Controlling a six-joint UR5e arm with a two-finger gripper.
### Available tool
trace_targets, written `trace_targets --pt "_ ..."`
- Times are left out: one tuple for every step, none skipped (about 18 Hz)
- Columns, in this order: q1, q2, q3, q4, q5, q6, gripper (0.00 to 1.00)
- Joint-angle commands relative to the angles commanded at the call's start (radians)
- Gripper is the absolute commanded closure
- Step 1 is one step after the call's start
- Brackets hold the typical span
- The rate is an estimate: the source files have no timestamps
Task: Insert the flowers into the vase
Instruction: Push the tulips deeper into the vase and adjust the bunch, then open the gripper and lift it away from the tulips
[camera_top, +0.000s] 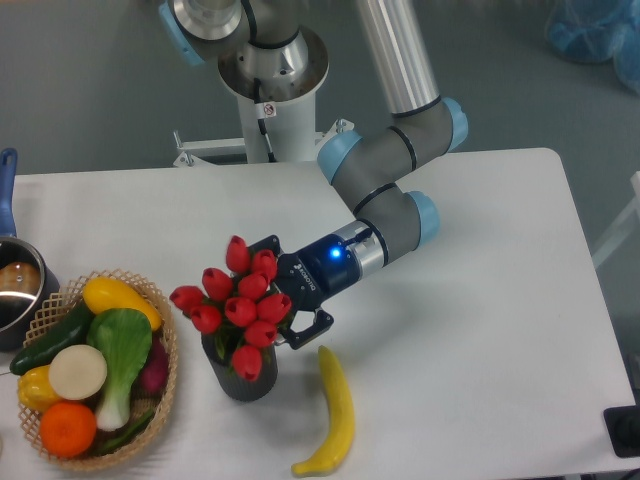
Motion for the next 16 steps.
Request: trace_targets --pt "0.0 0.0 0.0 0.0 0.0 0.0 0.0" --pt "0.0 0.002 0.0 0.0 0.0 0.0 0.0" --pt "0.0 0.003 0.001 0.0 0.003 0.0 0.0" --pt "0.002 0.006 0.002 0.002 0.018 0.0 0.0" --pt "0.003 0.017 0.002 0.002 0.056 0.0 0.0" --pt "0.003 0.032 0.002 0.0 0.108 -0.002 0.0" --pt "0.003 0.04 0.002 0.0 0.145 -0.002 0.0" --pt "0.003 0.041 0.003 0.0 0.155 -0.002 0.0" --pt "0.005 0.046 0.003 0.0 0.161 -0.002 0.0" --pt "0.005 0.055 0.003 0.0 0.164 -0.005 0.0" --pt "0.005 0.063 0.005 0.0 0.178 -0.009 0.0" --pt "0.005 0.074 0.003 0.0 0.211 -0.009 0.0" --pt "0.008 0.081 0.003 0.0 0.254 -0.012 0.0" --pt "0.012 0.095 0.003 0.0 0.297 -0.015 0.0" --pt "0.015 0.106 0.003 0.0 0.319 -0.02 0.0" --pt "0.023 0.112 0.003 0.0 0.325 -0.031 0.0"
